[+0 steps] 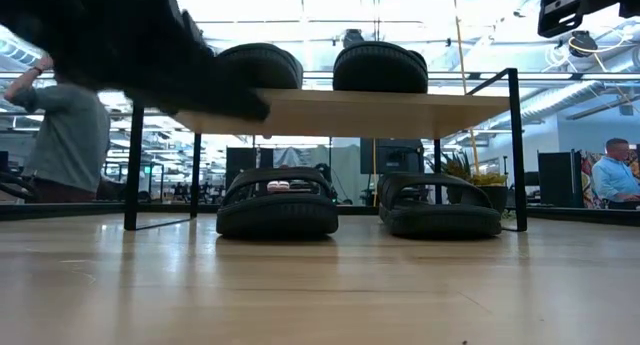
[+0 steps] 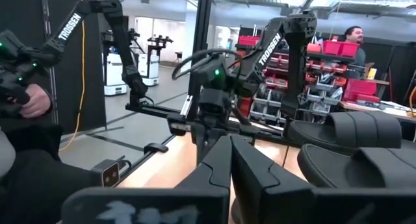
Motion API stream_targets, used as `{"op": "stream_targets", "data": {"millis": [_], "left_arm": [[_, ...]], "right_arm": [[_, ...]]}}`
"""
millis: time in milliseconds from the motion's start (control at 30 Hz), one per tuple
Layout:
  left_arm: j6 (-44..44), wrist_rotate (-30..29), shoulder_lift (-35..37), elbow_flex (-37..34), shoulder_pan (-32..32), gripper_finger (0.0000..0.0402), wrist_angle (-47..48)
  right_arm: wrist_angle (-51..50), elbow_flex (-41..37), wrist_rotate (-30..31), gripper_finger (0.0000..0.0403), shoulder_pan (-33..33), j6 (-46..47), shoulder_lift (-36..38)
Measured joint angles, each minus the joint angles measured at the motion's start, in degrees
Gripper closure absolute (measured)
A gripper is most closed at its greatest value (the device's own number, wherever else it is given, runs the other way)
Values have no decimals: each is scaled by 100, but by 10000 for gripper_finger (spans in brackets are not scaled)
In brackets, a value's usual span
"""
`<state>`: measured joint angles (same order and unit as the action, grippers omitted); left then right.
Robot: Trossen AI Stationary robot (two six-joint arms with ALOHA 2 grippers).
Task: Pick and place slides into the shelf
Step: Put the black slide under the shelf
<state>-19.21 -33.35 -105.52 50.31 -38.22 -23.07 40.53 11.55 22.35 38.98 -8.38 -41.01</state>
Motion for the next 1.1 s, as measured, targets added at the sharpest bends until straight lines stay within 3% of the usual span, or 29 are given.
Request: {"op": "stream_targets", "data": {"millis": [200,867,1100], "left_arm": [[-1014,-567,-30,293,73,401,1575],[-1320,-702,-411,279,257,402,1546],[-1375,-501,-543,271,481,401,1723]], "right_arm": [[124,-2,11,403,0,-93,0],[125,-2,190,403,-2,-144,-4],[125,0,188,403,-2,-138,-3]]}}
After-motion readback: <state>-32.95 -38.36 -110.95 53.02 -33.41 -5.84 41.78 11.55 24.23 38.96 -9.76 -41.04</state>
